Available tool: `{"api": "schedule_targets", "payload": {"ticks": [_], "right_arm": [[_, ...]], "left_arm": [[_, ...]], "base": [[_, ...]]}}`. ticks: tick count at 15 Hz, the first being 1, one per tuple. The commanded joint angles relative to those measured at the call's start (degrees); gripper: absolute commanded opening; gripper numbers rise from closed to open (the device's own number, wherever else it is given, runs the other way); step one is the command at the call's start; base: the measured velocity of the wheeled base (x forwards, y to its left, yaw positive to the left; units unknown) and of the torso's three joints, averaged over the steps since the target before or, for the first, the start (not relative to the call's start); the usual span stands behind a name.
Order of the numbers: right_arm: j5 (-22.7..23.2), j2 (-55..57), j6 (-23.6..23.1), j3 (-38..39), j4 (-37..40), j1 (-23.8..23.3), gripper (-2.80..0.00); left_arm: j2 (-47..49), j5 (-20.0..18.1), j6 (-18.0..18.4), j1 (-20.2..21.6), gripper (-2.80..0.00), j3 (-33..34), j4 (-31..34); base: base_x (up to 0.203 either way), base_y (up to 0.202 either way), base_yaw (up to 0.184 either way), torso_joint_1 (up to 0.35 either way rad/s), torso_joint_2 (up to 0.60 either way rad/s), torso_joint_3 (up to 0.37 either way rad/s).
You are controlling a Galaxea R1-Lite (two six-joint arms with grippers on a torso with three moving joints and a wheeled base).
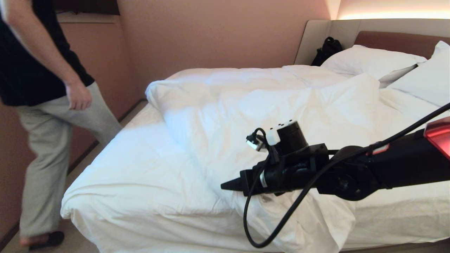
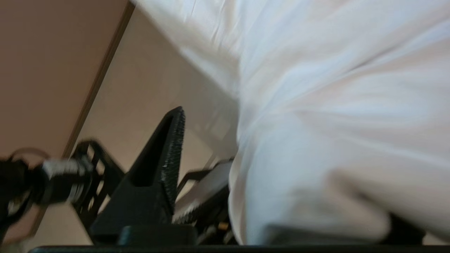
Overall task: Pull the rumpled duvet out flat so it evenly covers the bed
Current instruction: Hold the folded corner of the quilt
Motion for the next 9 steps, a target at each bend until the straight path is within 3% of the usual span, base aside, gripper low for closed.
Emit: {"api": "schedule_targets", "payload": {"ticks": [1,5,9], "right_arm": [[-8.66,0.14,-0.67,-4.48,11.85,-2.26,0.0],[-15.33,-0.18,-1.8,-14.75,33.12,-4.66,0.0],[-18.65,-2.64,-2.96,-17.7,45.98,-4.67,0.0]], "left_arm": [[0.0,-0.01,0.01,0.01,-2.8,0.0,-0.03],[0.0,-0.01,0.01,0.01,-2.8,0.0,-0.05],[0.0,-0.01,0.01,0.01,-2.8,0.0,-0.05]], "base": [[0.0,0.0,0.0,0.0,0.0,0.0],[0.0,0.0,0.0,0.0,0.0,0.0],[0.0,0.0,0.0,0.0,0.0,0.0]]}}
